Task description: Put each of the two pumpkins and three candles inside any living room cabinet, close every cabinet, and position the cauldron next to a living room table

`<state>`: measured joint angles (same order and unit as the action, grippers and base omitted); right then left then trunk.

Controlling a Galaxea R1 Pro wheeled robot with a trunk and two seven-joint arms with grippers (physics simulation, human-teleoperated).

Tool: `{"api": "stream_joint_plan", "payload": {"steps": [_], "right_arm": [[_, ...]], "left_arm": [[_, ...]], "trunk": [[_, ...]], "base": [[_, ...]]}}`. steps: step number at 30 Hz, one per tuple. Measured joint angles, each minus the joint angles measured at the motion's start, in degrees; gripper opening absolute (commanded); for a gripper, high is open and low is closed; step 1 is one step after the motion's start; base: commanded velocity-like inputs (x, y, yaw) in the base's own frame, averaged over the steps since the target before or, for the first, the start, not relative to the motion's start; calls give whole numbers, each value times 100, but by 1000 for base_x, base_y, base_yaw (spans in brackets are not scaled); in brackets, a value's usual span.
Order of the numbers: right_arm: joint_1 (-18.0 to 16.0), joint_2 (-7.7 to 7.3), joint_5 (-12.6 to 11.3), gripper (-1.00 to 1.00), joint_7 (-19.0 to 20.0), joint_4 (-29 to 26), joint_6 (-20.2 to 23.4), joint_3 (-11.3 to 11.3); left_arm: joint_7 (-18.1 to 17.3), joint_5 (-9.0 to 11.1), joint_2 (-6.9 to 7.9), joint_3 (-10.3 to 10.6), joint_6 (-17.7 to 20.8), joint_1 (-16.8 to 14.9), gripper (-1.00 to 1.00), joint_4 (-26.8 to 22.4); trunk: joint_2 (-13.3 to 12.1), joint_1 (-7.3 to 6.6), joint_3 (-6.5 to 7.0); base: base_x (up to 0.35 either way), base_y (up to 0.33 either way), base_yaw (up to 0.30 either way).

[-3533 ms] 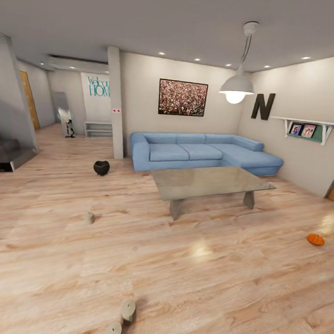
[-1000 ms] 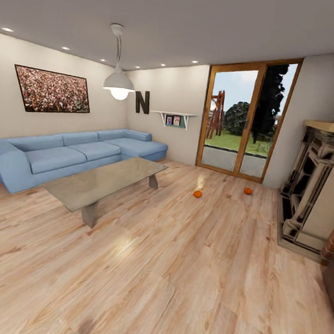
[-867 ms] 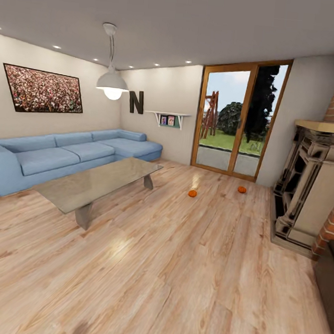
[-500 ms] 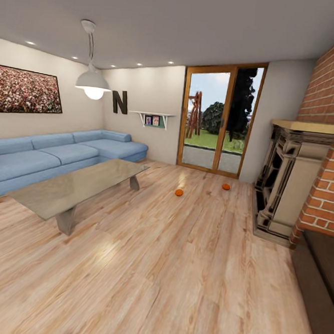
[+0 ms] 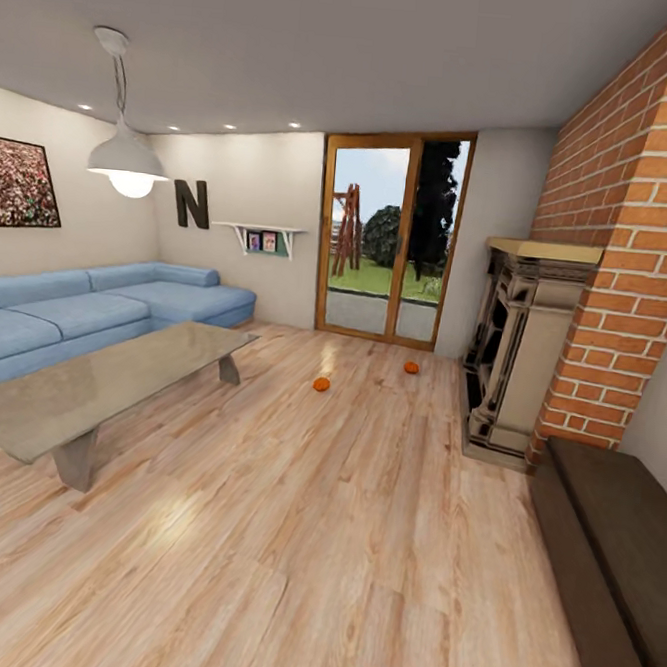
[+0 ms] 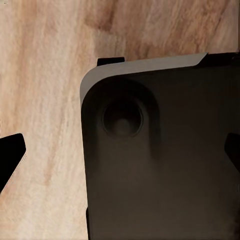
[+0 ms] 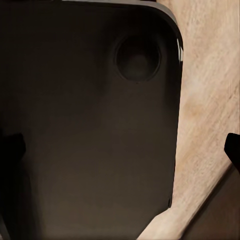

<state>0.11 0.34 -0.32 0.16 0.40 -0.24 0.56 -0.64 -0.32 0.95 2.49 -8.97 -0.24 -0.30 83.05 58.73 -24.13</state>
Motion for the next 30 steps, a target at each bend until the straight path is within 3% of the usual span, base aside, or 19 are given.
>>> {"api": "stream_joint_plan", "payload": {"steps": [20,30], "right_arm": [[0,0,0,100,-1,15,0,39],[0,2,6,100,-8,5,7,32]], "left_arm": [[0,0,0,2,-72,0,100,2],[0,0,0,9,-205,0,100,1]], "trunk": [[0,0,84],[0,-4,103]], "base": [[1,0,-272],[252,0,-99]]}}
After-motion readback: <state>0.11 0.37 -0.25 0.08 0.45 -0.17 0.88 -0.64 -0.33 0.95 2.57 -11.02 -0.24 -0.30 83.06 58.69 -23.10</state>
